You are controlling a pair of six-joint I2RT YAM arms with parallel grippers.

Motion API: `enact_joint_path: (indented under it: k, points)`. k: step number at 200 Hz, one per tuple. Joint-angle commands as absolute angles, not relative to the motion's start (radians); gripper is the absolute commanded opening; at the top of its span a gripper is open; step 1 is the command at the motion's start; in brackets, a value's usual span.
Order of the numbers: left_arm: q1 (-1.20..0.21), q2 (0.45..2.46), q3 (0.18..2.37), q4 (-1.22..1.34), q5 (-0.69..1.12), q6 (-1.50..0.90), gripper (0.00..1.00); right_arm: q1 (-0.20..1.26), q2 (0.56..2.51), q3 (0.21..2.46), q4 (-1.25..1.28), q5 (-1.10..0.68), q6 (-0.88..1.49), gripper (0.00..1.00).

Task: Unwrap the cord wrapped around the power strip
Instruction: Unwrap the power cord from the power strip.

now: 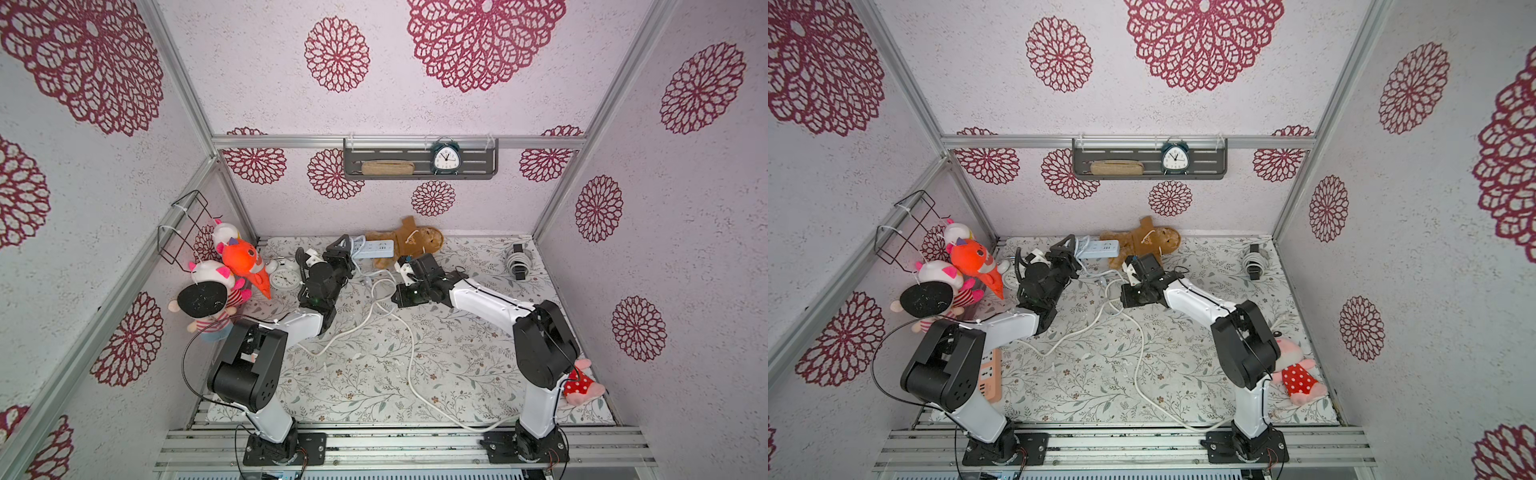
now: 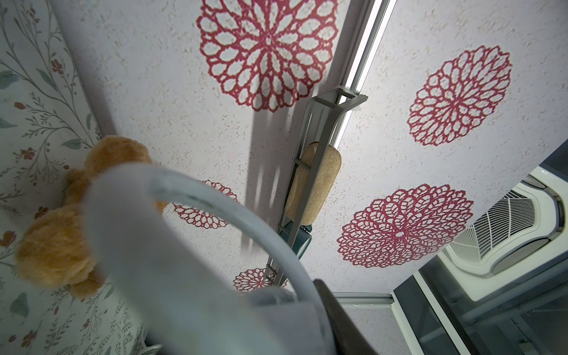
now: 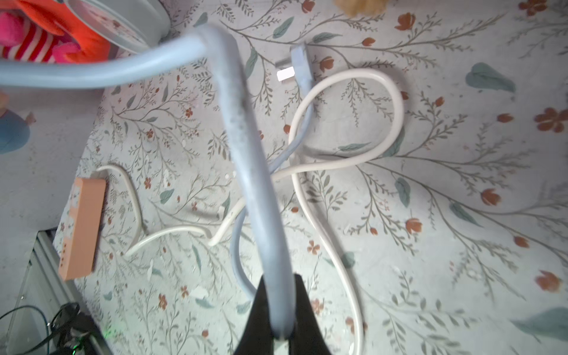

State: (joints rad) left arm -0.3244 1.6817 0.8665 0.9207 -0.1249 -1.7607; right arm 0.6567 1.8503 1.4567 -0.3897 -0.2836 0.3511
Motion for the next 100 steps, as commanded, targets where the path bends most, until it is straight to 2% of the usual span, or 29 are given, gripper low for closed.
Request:
enact_joint_path:
  k: [1,28,50,100]
  points:
    - [-0.318,1.663,0.880,0.962,-0.134,-1.778,0.00,0.669,1.760,1.526,-0.710,-0.369,0.221,0.00]
    - [-0.316,1.658,0.882,0.951,-0.129,-1.778,0.00,0.669,1.758,1.651,-0.932,-0.342,0.109,0.00]
    - [-0.313,1.652,0.870,0.950,-0.133,-1.789,0.00,0.669,1.753,1.737,-1.013,-0.358,0.049,0.00]
    - [-0.299,1.690,0.835,0.987,-0.142,-1.839,0.00,0.626,1.748,1.796,-1.055,-0.656,-0.117,0.00]
